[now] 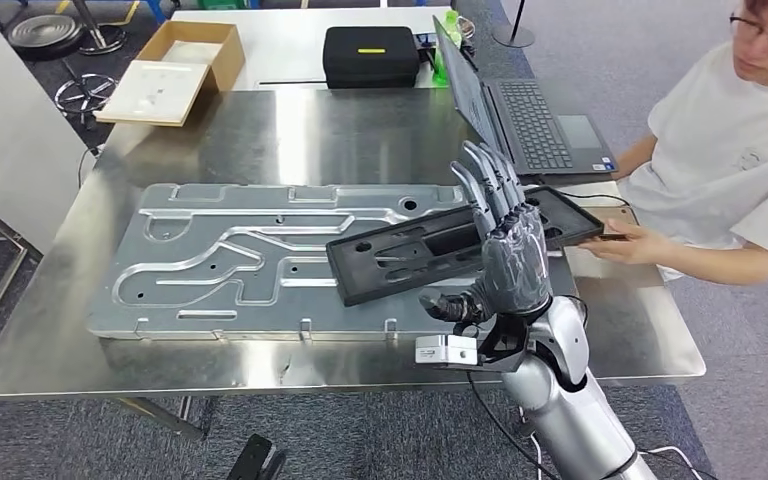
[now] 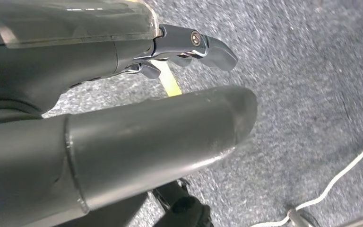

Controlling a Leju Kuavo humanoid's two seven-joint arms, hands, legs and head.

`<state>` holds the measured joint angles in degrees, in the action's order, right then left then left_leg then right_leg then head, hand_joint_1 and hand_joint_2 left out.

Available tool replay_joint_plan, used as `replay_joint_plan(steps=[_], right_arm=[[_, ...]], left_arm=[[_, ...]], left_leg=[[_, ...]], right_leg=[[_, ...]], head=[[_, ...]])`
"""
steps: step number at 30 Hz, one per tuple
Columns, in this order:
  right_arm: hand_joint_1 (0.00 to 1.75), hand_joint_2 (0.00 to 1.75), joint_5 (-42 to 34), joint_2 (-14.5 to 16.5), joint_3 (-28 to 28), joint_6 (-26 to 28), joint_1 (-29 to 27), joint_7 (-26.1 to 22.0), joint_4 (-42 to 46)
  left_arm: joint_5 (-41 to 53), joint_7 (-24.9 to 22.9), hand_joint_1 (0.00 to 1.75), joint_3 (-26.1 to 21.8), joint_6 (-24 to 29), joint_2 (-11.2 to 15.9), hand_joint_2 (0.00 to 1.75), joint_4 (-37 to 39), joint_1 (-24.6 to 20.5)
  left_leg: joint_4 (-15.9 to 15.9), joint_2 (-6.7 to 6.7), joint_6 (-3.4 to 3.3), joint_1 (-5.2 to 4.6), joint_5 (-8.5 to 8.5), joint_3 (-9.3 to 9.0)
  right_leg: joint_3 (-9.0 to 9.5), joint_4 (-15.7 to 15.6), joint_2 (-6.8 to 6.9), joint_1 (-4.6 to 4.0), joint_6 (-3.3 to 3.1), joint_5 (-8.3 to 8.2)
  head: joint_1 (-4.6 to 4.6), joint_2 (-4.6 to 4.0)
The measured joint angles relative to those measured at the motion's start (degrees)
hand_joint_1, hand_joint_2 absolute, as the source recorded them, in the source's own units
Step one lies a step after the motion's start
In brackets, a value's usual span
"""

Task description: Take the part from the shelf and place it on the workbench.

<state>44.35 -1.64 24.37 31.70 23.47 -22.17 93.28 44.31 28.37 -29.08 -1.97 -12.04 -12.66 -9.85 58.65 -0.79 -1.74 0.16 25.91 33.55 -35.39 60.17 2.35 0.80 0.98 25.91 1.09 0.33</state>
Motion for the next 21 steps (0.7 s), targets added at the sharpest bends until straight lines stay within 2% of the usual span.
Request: replay_joint_plan(steps=[2, 4, 5, 6, 7, 8, 10, 11, 12, 14, 15, 16, 18, 20, 21], right_arm=[[0.00, 0.00, 0.0, 0.1, 0.2, 0.1, 0.0, 0.0, 0.3], [0.00, 0.00, 0.0, 0.1, 0.3, 0.1, -0.1, 0.0, 0.3], [0.00, 0.00, 0.1, 0.0, 0.3, 0.1, -0.1, 0.1, 0.4], [0.00, 0.00, 0.1, 0.0, 0.5, 0.1, -0.2, 0.1, 0.4], [0.00, 0.00, 0.4, 0.0, 0.7, 0.2, -0.2, 0.1, 0.4], [0.00, 0.00, 0.7, 0.0, 0.9, 0.2, -0.2, 0.2, 0.4], [0.00, 0.00, 1.7, 0.0, 1.4, 0.4, 0.0, 0.5, 0.5], [0.00, 0.00, 2.1, 0.0, 1.7, 0.4, 0.1, 0.8, 0.6], [0.00, 0.00, 2.4, 0.0, 1.9, 0.5, 0.3, 1.0, 0.6], [0.00, 0.00, 2.9, 0.1, 2.6, 0.5, 0.7, 1.4, 0.7], [0.00, 0.00, 3.1, 0.2, 2.9, 0.5, 1.0, 1.5, 0.7], [0.00, 0.00, 3.2, 0.3, 3.3, 0.5, 1.2, 1.6, 0.7], [0.00, 0.00, 3.3, 0.4, 3.8, 0.5, 1.4, 1.7, 0.8], [0.00, 0.00, 3.3, 0.4, 4.2, 0.5, 1.5, 1.8, 0.8], [0.00, 0.00, 3.3, 0.4, 4.4, 0.6, 1.5, 1.9, 0.8]], left_arm=[[0.0, 0.0, 0.00, 0.1, 0.0, 0.0, 0.00, 0.0, 0.0], [0.0, 0.0, 0.00, 0.1, 0.0, 0.0, 0.00, 0.0, 0.1], [0.0, 0.0, 0.00, 0.1, 0.0, 0.0, 0.00, 0.0, 0.2], [0.0, 0.0, 0.00, 0.2, 0.0, 0.0, 0.00, 0.0, 0.2], [0.0, 0.0, 0.00, 0.2, 0.0, 0.0, 0.00, 0.0, 0.3], [0.0, 0.0, 0.00, 0.3, 0.0, 0.0, 0.00, 0.0, 0.4], [0.0, 0.0, 0.00, 0.4, 0.0, -0.1, 0.00, 0.0, 0.4], [0.1, 0.0, 0.00, 0.5, 0.0, -0.2, 0.00, 0.0, 0.3], [0.1, -0.1, 0.00, 0.5, 0.0, -0.3, 0.00, 0.0, 0.3], [0.0, -0.1, 0.00, 0.5, 0.1, -0.3, 0.00, 0.0, 0.3], [0.0, -0.1, 0.00, 0.5, 0.1, -0.3, 0.00, 0.0, 0.4], [0.0, -0.2, 0.00, 0.5, 0.1, -0.3, 0.00, 0.0, 0.5], [0.0, -0.2, 0.00, 0.5, 0.1, -0.3, 0.00, 0.0, 0.4], [0.0, -0.3, 0.00, 0.5, 0.2, -0.3, 0.00, 0.0, 0.3], [0.0, -0.4, 0.00, 0.5, 0.2, -0.3, 0.00, 0.0, 0.4]], left_leg=[[-0.4, 0.74, -0.75, 0.15, -0.48, -0.06], [-0.4, 1.53, -1.04, 0.02, -0.62, 0.12], [-0.4, 1.99, -1.08, -0.05, -0.64, 0.18], [-0.3, 2.51, -1.10, -0.12, -0.65, 0.22], [-0.3, 3.06, -1.09, -0.16, -0.66, 0.22], [-0.2, 3.63, -1.07, -0.18, -0.66, 0.20], [0.0, 4.74, -0.83, -0.20, -0.67, 0.35], [0.1, 5.23, -0.57, -0.17, -0.72, 0.54], [0.1, 5.71, -0.24, -0.09, -0.79, 0.76], [0.0, 6.57, 0.48, 0.04, -0.95, 1.05], [0.3, 6.22, 0.81, 0.01, -0.73, 1.19], [1.4, 5.28, 1.17, -0.03, 0.06, 1.69], [6.6, 2.75, 1.87, 0.09, 3.07, 4.15], [13.4, 1.72, 2.46, 0.47, 5.85, 7.53], [15.0, 1.52, 2.69, 0.64, 6.00, 8.40]], right_leg=[[-1.51, 3.8, -0.88, 0.12, 0.37, 2.66], [-4.72, 10.9, -1.76, 0.12, 0.45, 6.27], [-5.98, 13.6, -1.92, 0.11, 0.46, 7.11], [-6.46, 14.6, -2.02, 0.09, 0.40, 6.94], [-5.85, 13.5, -2.15, 0.07, 0.25, 5.72], [-4.31, 10.4, -2.51, 0.03, 0.02, 3.80], [-0.72, 3.1, -4.68, 0.01, -0.57, 0.86], [0.40, 0.7, -5.55, -0.02, -0.74, 0.25], [0.87, -0.4, -6.11, -0.09, -0.85, 0.25], [1.04, -0.9, -5.31, -0.06, -1.02, 0.16], [1.23, -1.2, -4.77, 0.07, -1.25, 0.03], [1.46, -1.6, -4.13, 0.24, -1.58, -0.10], [1.81, -2.0, -2.69, 0.31, -2.08, -0.18], [1.86, -2.0, -1.24, 0.23, -2.24, -0.05], [1.88, -1.9, -0.53, 0.23, -2.21, 0.05]], head=[[0.02, 0.00], [0.02, 0.00], [0.02, 0.00], [0.02, 0.00], [0.02, 0.00], [0.02, 0.00], [0.00, 0.00], [0.01, 0.00], [0.02, 0.00], [0.04, 0.00], [-0.01, 0.00], [-0.16, 0.00], [-0.45, 0.00], [-0.55, 0.00], [-0.55, 0.00]])
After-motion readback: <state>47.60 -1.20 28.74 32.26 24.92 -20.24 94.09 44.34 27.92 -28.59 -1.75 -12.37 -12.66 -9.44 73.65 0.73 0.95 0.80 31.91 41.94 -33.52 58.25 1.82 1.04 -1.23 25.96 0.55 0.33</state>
